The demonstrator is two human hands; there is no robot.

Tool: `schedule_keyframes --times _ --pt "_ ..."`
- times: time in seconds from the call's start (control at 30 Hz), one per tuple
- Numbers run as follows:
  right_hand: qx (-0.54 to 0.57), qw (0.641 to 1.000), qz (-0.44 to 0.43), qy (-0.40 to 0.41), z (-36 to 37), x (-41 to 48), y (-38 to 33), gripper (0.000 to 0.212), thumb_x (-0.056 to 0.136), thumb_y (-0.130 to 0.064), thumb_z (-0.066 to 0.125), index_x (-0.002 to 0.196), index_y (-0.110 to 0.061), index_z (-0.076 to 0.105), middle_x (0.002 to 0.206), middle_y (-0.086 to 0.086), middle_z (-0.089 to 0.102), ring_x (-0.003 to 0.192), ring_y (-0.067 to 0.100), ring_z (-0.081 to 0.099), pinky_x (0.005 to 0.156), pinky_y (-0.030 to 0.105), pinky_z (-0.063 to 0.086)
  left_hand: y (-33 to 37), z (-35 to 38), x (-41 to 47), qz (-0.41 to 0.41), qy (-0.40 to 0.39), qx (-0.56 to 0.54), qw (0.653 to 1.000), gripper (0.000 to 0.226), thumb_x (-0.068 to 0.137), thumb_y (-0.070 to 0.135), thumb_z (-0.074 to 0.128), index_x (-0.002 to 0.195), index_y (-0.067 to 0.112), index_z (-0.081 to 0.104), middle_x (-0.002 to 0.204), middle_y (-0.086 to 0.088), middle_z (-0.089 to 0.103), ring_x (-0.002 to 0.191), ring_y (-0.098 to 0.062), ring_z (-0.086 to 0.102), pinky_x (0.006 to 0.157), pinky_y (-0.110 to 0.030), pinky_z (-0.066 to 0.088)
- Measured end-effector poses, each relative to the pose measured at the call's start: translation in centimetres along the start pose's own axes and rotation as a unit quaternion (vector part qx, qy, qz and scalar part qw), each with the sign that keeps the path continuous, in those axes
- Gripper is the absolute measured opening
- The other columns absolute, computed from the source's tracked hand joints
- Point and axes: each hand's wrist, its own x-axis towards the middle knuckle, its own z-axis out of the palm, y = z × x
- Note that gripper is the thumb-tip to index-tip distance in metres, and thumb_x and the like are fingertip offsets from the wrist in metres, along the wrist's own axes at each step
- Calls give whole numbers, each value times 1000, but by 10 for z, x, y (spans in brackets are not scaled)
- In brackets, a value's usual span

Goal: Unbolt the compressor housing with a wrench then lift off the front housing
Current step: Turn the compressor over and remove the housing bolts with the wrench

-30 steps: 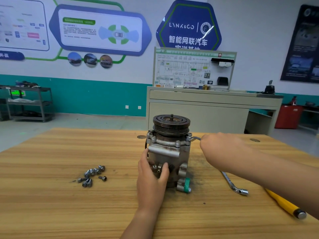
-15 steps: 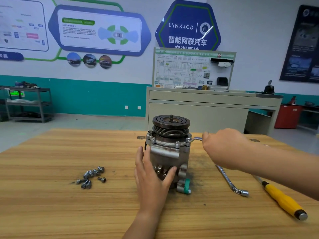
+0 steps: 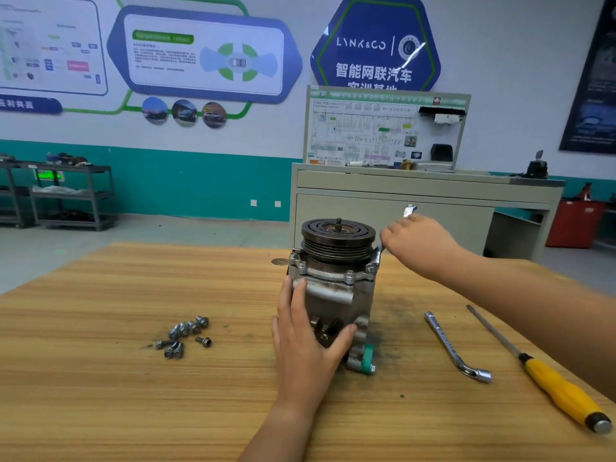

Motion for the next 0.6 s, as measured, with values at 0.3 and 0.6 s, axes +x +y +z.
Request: schedule_keyframes --times 0.3,0.6 --pt "271 945 164 77 -39 -55 4 15 99 -24 32 89 -16 39 63 -1 42 54 15 41 44 28 24 0 -1 -1 9 19 -42 999 85 74 20 77 132 40 19 143 15 17 137 -4 21 109 -29 32" --pt "113 983 104 -99 -46 -70 -23 15 88 -4 36 86 -19 38 63 -4 34 51 10 30 41 24 20 1 -4 -1 4 26 -52 998 82 73 13 77 134 29 25 141 4 26 130 -24 39 101 -43 45"
